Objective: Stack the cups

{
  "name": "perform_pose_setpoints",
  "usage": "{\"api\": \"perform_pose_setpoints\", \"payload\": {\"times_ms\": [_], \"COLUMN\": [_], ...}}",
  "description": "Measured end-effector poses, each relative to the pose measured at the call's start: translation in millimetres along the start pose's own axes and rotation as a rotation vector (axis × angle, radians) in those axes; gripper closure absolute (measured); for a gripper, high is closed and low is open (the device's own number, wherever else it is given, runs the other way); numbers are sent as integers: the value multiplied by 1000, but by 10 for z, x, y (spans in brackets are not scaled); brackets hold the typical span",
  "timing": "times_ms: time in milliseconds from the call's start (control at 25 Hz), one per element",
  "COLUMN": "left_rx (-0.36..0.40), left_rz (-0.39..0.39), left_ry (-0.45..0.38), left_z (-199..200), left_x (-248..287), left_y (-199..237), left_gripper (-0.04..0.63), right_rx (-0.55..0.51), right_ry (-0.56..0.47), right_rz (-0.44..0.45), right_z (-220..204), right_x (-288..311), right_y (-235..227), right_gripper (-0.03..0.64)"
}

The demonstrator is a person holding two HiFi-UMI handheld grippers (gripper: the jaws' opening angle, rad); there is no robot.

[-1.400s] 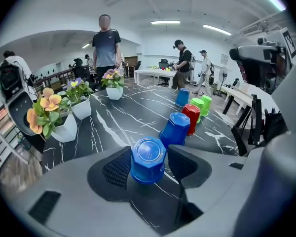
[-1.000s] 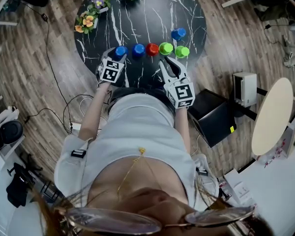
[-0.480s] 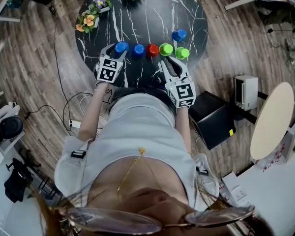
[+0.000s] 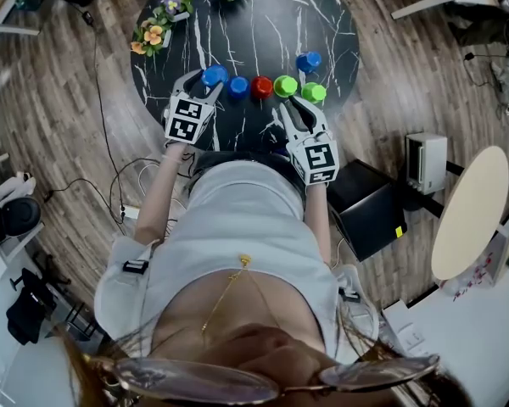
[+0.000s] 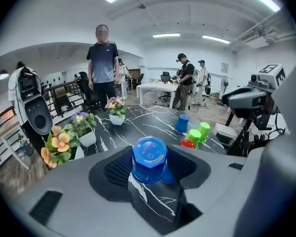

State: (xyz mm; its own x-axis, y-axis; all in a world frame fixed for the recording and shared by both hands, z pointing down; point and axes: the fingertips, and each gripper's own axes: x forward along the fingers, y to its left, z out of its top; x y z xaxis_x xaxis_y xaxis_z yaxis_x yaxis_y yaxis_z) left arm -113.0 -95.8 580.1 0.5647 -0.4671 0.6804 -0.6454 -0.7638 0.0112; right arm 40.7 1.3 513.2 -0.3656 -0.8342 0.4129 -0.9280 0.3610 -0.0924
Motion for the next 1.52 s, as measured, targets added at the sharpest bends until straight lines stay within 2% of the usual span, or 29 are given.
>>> {"api": "perform_pose_setpoints", "payload": {"times_ms": [320, 840, 1520], "left_rx": [24, 63, 137], "left_rz": [-38, -100, -168], "left_ry": [-18, 9, 90], "left_z": [209, 368, 237], "left_x": [47, 204, 402], "left_y": [-185, -539, -912], "left_gripper": [360, 360, 360], "right_rx": [2, 15, 13], "right_ry": [1, 6, 47], "right_rz": [-6, -32, -46], "right_z": [-26, -85, -232], "right_x": [-47, -176, -207], "right_y": [-104, -345, -524], "right_gripper": [546, 546, 541]}}
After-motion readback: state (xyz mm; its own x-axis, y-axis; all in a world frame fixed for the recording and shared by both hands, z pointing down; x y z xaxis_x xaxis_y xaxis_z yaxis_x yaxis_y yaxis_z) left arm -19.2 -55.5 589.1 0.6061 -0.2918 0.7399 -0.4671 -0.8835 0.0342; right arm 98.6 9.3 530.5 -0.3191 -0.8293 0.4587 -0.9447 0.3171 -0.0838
